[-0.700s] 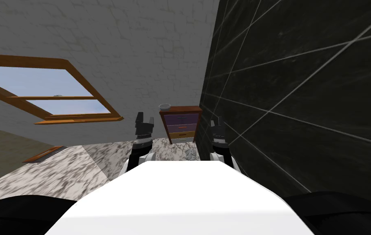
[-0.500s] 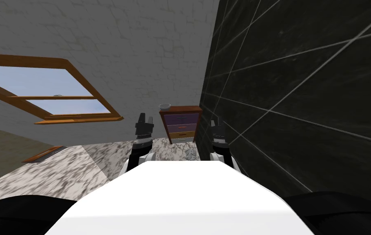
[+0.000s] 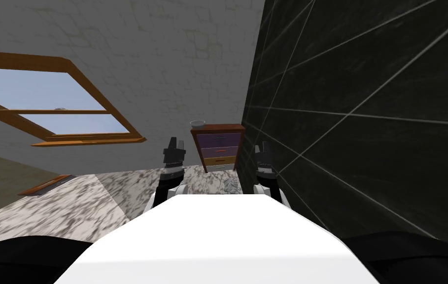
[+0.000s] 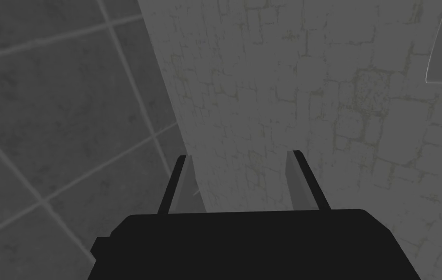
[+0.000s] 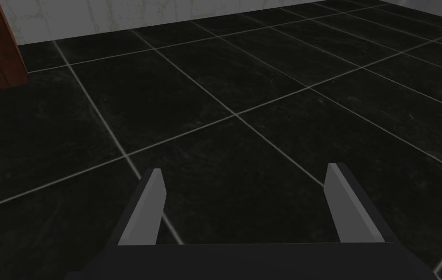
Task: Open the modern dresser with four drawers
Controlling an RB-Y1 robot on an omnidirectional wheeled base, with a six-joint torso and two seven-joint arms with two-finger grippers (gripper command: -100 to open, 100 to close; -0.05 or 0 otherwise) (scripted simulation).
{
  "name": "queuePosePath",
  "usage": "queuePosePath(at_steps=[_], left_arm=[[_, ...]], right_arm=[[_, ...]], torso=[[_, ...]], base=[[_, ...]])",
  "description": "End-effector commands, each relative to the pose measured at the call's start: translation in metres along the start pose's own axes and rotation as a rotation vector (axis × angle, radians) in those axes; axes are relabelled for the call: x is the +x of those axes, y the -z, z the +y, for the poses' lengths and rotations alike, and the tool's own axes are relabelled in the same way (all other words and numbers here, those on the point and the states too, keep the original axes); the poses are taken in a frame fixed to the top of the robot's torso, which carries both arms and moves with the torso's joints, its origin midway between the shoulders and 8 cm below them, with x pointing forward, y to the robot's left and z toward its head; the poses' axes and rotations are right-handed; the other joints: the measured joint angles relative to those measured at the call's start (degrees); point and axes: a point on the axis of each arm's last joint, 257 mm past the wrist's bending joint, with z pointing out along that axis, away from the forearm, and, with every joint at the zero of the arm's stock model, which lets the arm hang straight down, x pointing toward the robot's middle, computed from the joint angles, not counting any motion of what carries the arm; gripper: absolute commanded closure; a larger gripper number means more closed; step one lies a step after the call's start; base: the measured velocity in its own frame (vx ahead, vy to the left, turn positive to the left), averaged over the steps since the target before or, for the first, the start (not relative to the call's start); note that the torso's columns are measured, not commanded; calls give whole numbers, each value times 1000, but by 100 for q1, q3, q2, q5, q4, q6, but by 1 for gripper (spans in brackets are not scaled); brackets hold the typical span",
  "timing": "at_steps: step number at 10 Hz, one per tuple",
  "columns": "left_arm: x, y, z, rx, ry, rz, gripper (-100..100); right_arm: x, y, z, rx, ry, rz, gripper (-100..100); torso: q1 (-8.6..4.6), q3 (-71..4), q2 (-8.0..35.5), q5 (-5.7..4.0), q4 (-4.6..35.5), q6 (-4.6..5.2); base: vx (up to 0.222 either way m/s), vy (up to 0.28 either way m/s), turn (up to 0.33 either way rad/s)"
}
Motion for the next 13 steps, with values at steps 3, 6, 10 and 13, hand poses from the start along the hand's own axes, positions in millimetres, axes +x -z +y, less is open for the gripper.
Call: queuePosePath(at_steps=[3, 6, 10, 13], left_arm=[[0, 0, 0, 0, 0, 0, 0], [0, 0, 0, -1, 0, 0, 0], [0, 0, 0, -1, 0, 0, 0], [0, 0, 0, -1, 0, 0, 0]], right_arm=[[6, 0, -7, 16, 25, 38, -100], [23, 2, -32, 68, 102, 131, -100], [47, 7, -82, 159, 257, 270, -100], [57, 11, -111, 207, 357, 343, -100]], torso=[[0, -2538, 1269, 0, 1269, 0], [6, -3069, 1531, 2, 1530, 0], [5, -3074, 1538, 1, 1538, 0], [2, -3076, 1536, 1, 1537, 0]], base=[[0, 3, 13], [-10, 31, 74], [-18, 59, 118], [-14, 68, 116]])
